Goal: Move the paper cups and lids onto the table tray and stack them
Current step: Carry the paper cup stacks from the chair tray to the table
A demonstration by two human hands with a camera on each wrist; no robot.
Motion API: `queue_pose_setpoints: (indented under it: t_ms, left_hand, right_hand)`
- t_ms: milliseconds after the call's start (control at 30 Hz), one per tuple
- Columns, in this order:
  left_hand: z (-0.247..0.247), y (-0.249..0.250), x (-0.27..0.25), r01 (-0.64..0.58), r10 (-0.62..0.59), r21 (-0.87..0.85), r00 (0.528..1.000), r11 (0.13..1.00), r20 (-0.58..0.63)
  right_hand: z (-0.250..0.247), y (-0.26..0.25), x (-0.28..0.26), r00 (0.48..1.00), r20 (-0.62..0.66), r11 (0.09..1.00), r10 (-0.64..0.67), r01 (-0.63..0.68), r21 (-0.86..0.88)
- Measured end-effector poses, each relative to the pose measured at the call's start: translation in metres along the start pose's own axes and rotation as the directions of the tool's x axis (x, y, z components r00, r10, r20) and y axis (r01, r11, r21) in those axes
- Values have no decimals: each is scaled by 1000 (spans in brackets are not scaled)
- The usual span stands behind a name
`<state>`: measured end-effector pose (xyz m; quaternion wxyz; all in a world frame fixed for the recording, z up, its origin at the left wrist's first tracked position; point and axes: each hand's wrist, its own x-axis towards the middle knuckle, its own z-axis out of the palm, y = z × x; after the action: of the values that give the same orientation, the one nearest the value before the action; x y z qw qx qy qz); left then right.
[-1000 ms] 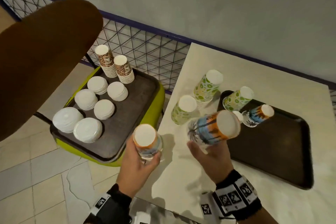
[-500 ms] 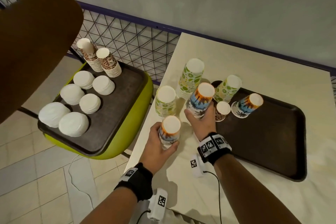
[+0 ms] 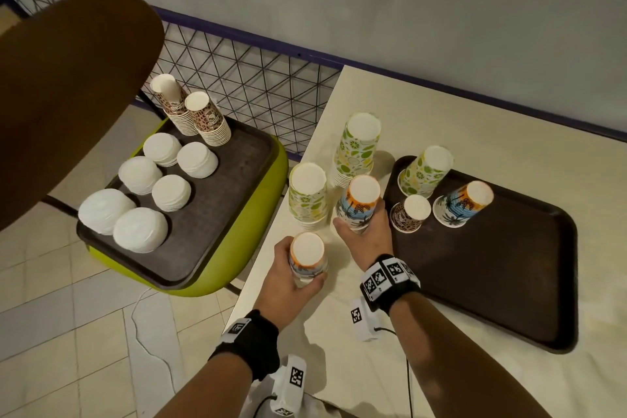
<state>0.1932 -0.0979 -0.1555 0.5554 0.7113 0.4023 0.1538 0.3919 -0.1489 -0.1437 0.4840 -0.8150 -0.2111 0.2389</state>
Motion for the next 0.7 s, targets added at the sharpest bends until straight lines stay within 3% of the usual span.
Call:
queue_pose_setpoints:
  t_ms: [333, 467, 600, 700]
  left_hand:
    - [-15, 13, -7, -11, 9, 49, 999, 999, 38]
    - [-37, 13, -16, -21, 17, 164, 1000, 986, 24]
    - [-73, 29, -34, -81, 79, 247, 997, 966, 20]
    - [-107, 41, -47, -95, 110, 297, 993, 950, -35]
  right_hand:
    - [-29, -3, -10, 986, 161, 998, 37, -27, -60]
    - [-66, -32, -41, 998, 54, 998, 28, -25, -64]
    - [-100, -80, -78, 981, -101, 986, -167, 168, 1]
    - [-101, -124, -106, 957, -58, 955, -285, 289, 69]
